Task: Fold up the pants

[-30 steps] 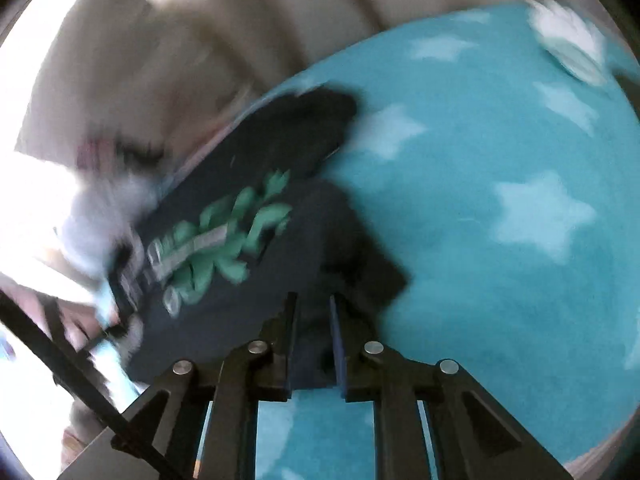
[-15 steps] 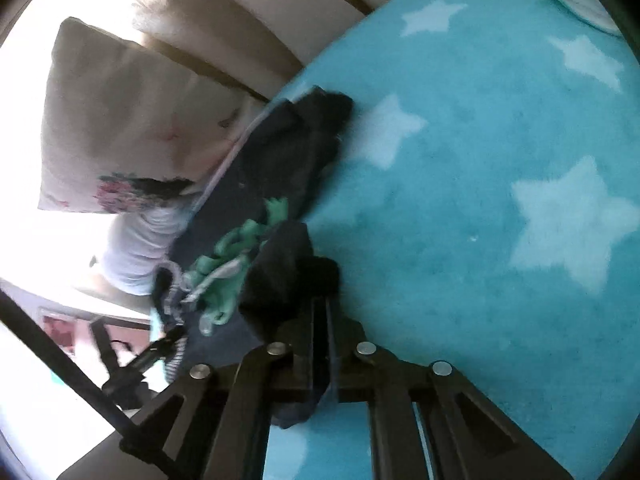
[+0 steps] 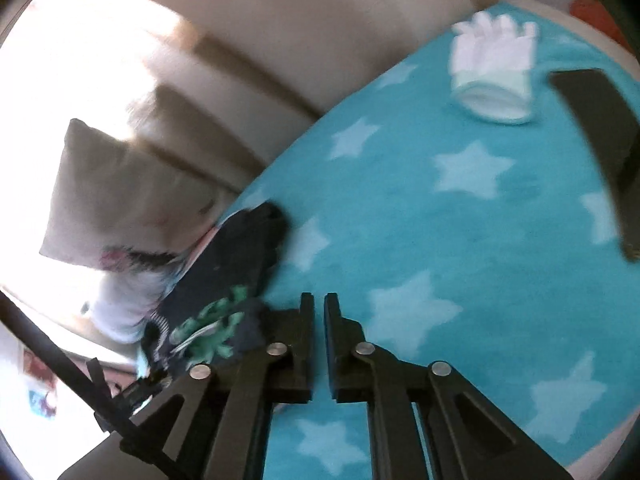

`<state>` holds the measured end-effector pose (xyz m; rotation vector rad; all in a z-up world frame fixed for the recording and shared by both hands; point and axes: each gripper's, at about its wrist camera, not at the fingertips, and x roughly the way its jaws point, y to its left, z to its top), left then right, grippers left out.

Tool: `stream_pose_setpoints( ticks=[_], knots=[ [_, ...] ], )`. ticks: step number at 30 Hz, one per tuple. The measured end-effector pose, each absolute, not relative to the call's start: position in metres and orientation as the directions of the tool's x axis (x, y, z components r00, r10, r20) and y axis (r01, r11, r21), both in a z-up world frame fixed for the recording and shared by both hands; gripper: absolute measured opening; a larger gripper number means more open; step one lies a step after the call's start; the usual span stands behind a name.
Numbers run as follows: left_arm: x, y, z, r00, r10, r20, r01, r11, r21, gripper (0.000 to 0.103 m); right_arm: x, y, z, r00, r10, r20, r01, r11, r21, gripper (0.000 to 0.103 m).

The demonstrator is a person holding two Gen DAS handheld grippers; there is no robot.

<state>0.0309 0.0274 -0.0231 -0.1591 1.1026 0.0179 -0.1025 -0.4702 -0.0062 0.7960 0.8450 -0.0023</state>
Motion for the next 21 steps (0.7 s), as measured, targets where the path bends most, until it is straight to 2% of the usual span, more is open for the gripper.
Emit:
stream_pose_setpoints(
  ticks=[1,2,3,5,6,8,12,16,17,18,20,21],
  knots=[
    [0.027,0.024,-0.015,0.467,-0.072,-0.881,-0.085,0.988,-0.126,0.071,-0.095,-0.463,-0.007,0.668,0.323,-0.67,0.275,0.73,0.625,0.018],
    [0.025,0.02,-0.008,0.478,-0.082,-0.875,-0.074,0.988,-0.133,0.071,-0.088,-0.458,-0.009,0.654,0.34,-0.676,0.261,0.738,0.623,0.031],
    [0.023,0.014,-0.001,0.488,-0.095,-0.867,-0.063,0.988,-0.144,0.071,-0.08,-0.452,-0.014,0.634,0.362,-0.683,0.247,0.743,0.622,0.039],
    [0.022,0.003,0.009,0.499,-0.121,-0.858,-0.042,0.986,-0.163,0.071,-0.069,-0.444,-0.026,0.599,0.392,-0.698,0.238,0.746,0.622,0.039],
    [0.023,-0.005,0.013,0.498,-0.138,-0.856,-0.025,0.985,-0.173,0.071,-0.065,-0.44,-0.031,0.585,0.407,-0.701,0.229,0.746,0.625,0.034],
    [0.023,-0.02,0.016,0.498,-0.156,-0.853,0.001,0.984,-0.179,0.071,-0.061,-0.432,-0.036,0.552,0.433,-0.713,0.201,0.76,0.617,0.006],
    [0.024,-0.037,0.011,0.476,-0.178,-0.861,0.022,0.981,-0.19,0.071,-0.07,-0.452,-0.037,0.552,0.292,-0.781,0.318,0.792,0.521,0.007],
    [0.024,-0.044,0.001,0.445,-0.204,-0.872,0.015,0.975,-0.22,0.071,-0.069,-0.476,-0.02,0.595,0.246,-0.765,0.329,0.794,0.511,0.01],
    [0.025,-0.045,-0.001,0.44,-0.206,-0.874,0.017,0.975,-0.221,0.071,-0.061,-0.475,-0.014,0.598,0.239,-0.765,0.311,0.811,0.496,0.018],
    [0.025,-0.047,-0.002,0.437,-0.208,-0.875,0.017,0.975,-0.223,0.071,-0.048,-0.474,-0.008,0.598,0.24,-0.765,0.292,0.823,0.487,0.037],
    [0.025,-0.051,-0.004,0.431,-0.216,-0.876,0.022,0.973,-0.229,0.071,-0.025,-0.469,-0.004,0.593,0.255,-0.763,0.268,0.832,0.486,0.059],
    [0.025,-0.052,-0.004,0.43,-0.218,-0.876,0.023,0.973,-0.231,0.071,-0.011,-0.467,-0.005,0.593,0.254,-0.764,0.261,0.837,0.481,0.059]
  ],
)
